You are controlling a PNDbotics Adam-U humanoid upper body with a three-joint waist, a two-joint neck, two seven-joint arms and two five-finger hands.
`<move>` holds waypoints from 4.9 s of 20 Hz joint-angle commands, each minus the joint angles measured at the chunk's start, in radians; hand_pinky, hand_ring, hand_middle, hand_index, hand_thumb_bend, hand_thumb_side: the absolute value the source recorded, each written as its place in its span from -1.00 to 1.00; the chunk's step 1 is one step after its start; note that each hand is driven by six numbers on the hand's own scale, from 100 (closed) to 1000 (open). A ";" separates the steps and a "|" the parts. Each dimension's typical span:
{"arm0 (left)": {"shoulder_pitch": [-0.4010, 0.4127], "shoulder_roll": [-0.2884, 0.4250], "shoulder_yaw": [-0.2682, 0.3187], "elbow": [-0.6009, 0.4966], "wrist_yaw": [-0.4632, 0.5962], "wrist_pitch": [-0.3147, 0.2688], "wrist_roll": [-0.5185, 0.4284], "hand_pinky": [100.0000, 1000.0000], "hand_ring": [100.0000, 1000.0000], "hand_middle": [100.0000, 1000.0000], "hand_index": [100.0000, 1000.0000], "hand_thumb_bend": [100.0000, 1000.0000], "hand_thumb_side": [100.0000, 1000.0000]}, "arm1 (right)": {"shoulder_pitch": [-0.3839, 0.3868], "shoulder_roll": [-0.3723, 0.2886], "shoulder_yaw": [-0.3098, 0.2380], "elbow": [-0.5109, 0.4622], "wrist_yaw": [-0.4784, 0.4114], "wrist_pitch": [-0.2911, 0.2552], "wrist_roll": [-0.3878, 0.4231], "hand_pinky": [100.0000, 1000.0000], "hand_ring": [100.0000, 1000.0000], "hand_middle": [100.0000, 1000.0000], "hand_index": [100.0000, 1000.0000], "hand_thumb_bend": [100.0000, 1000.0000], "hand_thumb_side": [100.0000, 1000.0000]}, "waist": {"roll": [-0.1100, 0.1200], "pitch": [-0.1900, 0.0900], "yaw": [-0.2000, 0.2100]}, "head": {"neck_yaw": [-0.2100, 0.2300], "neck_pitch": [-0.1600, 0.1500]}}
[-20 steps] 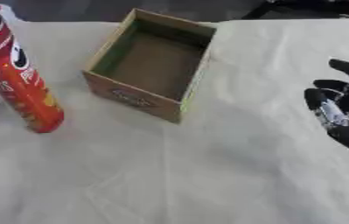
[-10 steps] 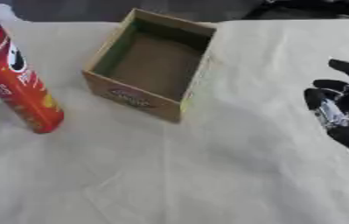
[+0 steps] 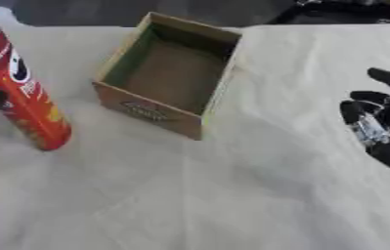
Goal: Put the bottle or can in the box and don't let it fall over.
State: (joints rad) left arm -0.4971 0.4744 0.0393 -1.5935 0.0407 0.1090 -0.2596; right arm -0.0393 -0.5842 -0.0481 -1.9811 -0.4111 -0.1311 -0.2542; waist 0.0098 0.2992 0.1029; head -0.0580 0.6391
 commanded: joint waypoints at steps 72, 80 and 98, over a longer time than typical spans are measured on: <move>-0.122 -0.049 -0.039 0.108 0.109 0.031 0.341 -0.26 -0.20 -0.86 -0.81 -1.00 -0.68 | -0.019 -0.012 -0.002 -0.019 -0.028 0.010 0.011 0.44 0.36 0.64 0.49 -0.47 -0.78 | -0.002 -0.023 -0.014 | -0.011 -0.012; -0.222 -0.028 -0.069 0.075 0.214 0.073 0.349 -0.29 -0.21 -0.86 -0.82 -1.00 -0.57 | -0.013 -0.019 -0.007 -0.019 -0.036 0.004 0.008 0.44 0.36 0.64 0.49 -0.47 -0.79 | 0.002 -0.037 -0.017 | -0.043 0.007; -0.574 -0.098 -0.141 0.178 0.147 0.109 0.370 -0.25 -0.18 -0.84 -0.82 -1.00 -0.89 | -0.100 -0.045 0.023 -0.019 -0.087 0.004 0.050 0.44 0.36 0.64 0.49 -0.47 -0.79 | 0.023 -0.019 -0.133 | 0.052 -0.019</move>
State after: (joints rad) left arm -1.0426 0.3701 -0.1066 -1.4144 0.1999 0.2212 0.1026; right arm -0.1294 -0.5965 -0.0235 -1.9811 -0.4894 -0.1265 -0.2133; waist 0.0376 0.2977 -0.0374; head -0.0205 0.6365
